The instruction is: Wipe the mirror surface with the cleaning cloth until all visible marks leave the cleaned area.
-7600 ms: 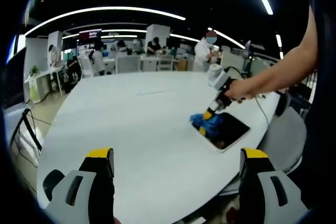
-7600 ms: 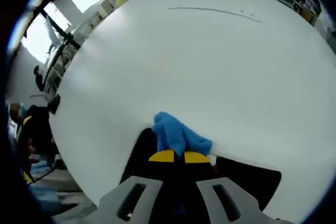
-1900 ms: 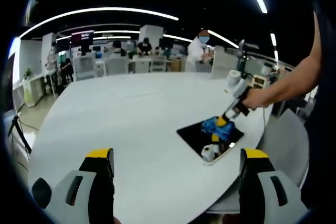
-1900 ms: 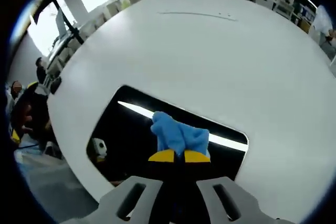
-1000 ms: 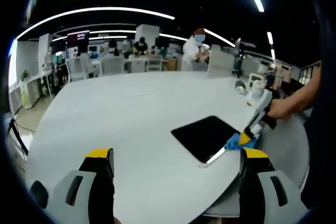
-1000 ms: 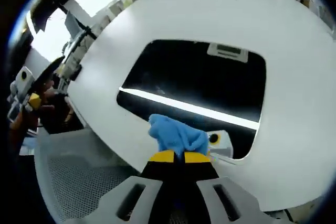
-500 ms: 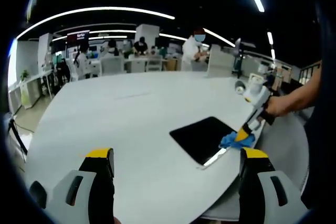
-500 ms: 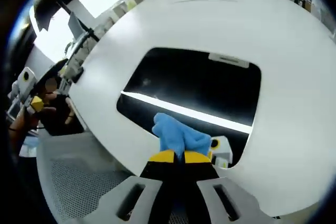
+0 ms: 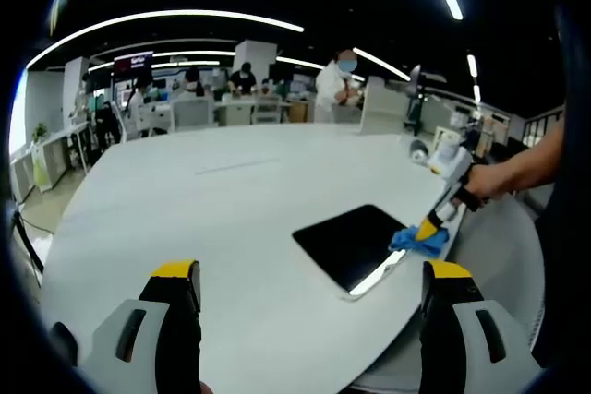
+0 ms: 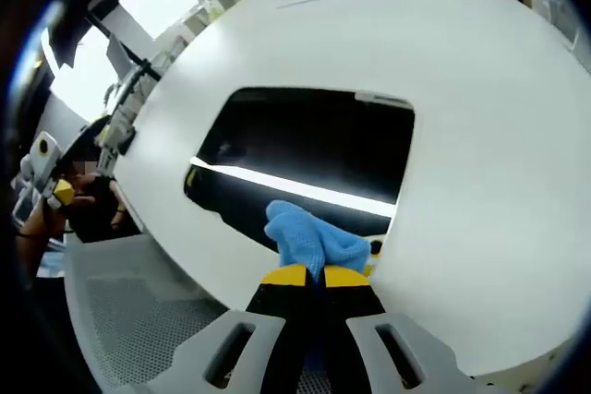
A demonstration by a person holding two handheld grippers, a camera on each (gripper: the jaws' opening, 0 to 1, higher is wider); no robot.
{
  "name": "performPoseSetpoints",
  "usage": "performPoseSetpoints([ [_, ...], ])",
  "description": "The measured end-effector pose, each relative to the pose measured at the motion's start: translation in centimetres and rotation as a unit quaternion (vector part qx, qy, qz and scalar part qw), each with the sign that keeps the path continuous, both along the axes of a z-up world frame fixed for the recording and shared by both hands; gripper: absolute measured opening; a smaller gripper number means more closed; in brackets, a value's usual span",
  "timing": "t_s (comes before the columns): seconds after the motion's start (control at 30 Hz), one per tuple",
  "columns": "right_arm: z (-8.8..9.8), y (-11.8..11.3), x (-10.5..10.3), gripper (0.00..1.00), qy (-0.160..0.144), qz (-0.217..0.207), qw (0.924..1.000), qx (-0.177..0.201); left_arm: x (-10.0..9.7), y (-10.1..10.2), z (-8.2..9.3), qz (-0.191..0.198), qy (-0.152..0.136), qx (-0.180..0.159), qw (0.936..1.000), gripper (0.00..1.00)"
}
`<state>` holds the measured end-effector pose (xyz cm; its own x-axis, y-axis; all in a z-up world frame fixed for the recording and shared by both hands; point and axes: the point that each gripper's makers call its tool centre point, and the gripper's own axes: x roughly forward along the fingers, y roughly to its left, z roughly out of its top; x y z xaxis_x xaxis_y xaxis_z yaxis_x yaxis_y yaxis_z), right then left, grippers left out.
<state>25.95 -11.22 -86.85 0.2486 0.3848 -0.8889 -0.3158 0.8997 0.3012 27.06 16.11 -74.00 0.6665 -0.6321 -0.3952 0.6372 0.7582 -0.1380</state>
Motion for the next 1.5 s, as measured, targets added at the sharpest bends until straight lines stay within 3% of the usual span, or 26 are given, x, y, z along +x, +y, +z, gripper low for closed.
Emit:
performPoseSetpoints([
  [0.17, 0.1, -0.4, 2.5, 0.00, -0.010, -0.003, 0.9999, -0.012, 0.0, 0.3, 0.1, 0.000, -0.001, 0.001, 1.0000, 1.00],
  [0.5, 0.0, -1.6, 9.8, 0.00, -0.020, -0.003, 0.9992, -0.033, -1.0, 2.0, 0.0, 0.024, 0.005, 0.001, 0.9997, 1.00],
  [0.77, 0.0, -1.8, 13.3, 0.00, -0.022, 0.006, 0.9984, -0.051, -1.2, 2.7, 0.0, 0.039, 0.005, 0.002, 0.9992, 1.00],
  [0.9, 0.0, -1.8, 13.6, 0.00, -0.019, 0.005, 0.9983, -0.054, -1.2, 2.8, 0.0, 0.042, 0.006, 0.002, 0.9991, 1.00],
  [1.1, 0.3, -2.4, 12.9, 0.00, -0.039, 0.009, 0.9981, -0.046, -1.0, 2.2, -0.3, 0.035, 0.009, 0.006, 0.9993, 1.00],
  [1.23, 1.4, -5.3, 13.0, 0.00, -0.054, -0.003, 0.9972, -0.052, -0.4, 2.0, 0.1, 0.035, 0.004, 0.003, 0.9994, 1.00],
  [1.33, 1.5, -9.2, 13.3, 0.00, -0.063, -0.028, 0.9942, -0.083, -0.3, 1.8, 0.2, 0.033, 0.002, 0.004, 0.9994, 1.00],
  [1.43, 0.5, -12.4, 12.9, 0.00, -0.054, -0.052, 0.9926, -0.095, -0.3, 1.7, 0.0, 0.034, 0.003, 0.004, 0.9994, 1.00],
  [1.5, -0.7, -13.2, 12.2, 0.00, -0.045, -0.055, 0.9923, -0.101, -0.4, 1.6, -0.2, 0.034, 0.005, 0.005, 0.9994, 1.00],
])
